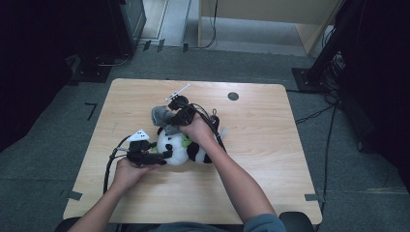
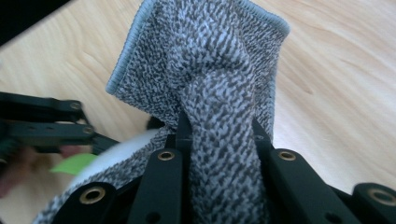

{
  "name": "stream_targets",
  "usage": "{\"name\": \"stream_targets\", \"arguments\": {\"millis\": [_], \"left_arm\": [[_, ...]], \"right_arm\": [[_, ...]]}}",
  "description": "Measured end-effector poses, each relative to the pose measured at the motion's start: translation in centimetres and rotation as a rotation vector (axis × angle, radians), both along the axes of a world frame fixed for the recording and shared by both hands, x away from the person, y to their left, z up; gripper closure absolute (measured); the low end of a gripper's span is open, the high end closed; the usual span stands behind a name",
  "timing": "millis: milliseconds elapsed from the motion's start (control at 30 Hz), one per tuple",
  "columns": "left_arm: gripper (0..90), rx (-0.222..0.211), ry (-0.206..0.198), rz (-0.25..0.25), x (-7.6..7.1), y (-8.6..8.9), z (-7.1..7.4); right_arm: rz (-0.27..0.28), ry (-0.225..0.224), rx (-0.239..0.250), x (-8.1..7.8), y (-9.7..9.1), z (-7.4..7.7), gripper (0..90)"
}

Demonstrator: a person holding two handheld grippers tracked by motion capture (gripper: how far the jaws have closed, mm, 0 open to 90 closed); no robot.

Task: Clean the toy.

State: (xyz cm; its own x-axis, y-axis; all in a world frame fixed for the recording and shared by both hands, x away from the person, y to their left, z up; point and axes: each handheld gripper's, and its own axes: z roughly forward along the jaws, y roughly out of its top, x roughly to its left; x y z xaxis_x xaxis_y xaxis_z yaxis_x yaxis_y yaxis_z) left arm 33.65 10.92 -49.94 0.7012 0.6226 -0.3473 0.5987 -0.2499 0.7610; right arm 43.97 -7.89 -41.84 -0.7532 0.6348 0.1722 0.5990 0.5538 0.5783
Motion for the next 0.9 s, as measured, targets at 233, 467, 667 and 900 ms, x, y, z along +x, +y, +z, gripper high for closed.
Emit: {"name": "stream_targets", "arguments": {"millis": [233, 467, 667, 900], "left_arm": [[34.8, 0.003, 0.007, 0.006, 0.0, 0.0, 0.1], [35.3, 0.011, -0.002, 0.003, 0.0, -0.1, 0.2], [35.8, 0.006, 0.000, 0.003, 0.0, -0.1, 0.1], [35.9, 0.005, 0.000, 0.002, 0.0, 0.0, 0.1]], "right_arm": [[0.001, 0.004, -0.059, 0.9, -0.7, -0.2, 76.5], [-0.053, 0.056, -0.206, 1.9, -2.4, -0.2, 76.4], [-0.063, 0.048, -0.215, 2.3, -3.8, 0.0, 76.2], [-0.136, 0.057, -0.187, 2.9, -6.9, 0.2, 77.2]]}}
